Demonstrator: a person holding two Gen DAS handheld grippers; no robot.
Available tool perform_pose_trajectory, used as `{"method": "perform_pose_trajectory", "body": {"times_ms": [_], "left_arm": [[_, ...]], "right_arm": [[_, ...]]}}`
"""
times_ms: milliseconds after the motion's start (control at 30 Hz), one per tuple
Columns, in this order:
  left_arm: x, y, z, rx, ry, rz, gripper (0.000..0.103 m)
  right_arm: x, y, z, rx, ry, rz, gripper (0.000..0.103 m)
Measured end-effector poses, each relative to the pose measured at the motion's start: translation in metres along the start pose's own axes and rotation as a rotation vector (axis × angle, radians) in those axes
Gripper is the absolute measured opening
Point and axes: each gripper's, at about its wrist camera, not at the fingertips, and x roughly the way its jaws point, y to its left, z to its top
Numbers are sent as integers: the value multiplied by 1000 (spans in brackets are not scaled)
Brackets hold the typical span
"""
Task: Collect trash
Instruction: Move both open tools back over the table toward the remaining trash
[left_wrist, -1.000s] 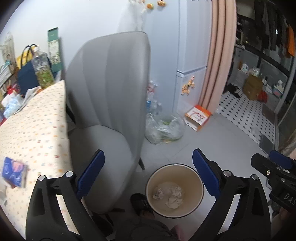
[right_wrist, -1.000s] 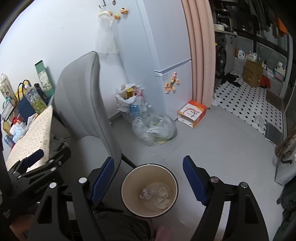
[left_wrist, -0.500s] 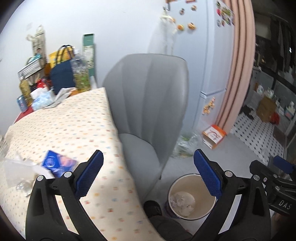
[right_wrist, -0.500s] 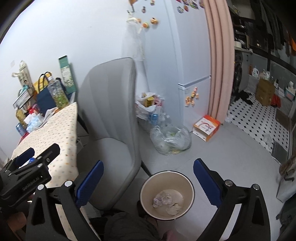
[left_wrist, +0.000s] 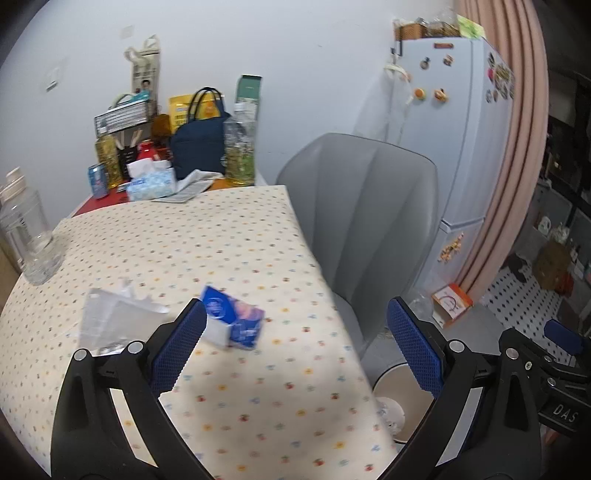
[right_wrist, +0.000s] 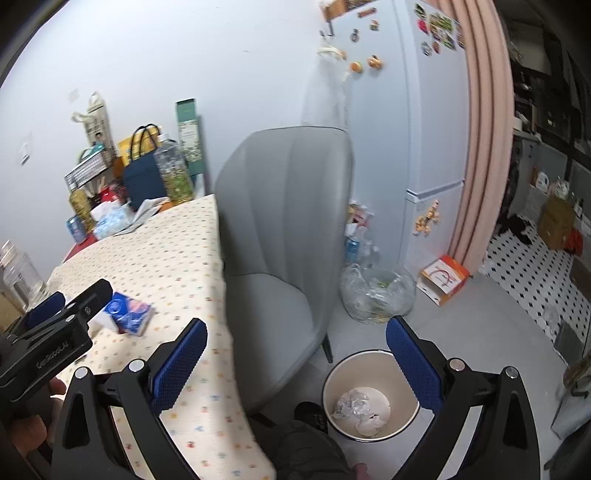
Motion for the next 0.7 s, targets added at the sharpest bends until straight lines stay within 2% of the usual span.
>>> {"method": "perform_pose_trajectory", "body": {"times_ms": [267,700], "left_arm": [[-22,43,-1,-56,-31,32,97],[-40,100,-17,-123,-32,123,97]], "right_arm": [[-15,40,-1,-65,-17,28,95],[-17,87,-13,-140,-2,98,95]]}}
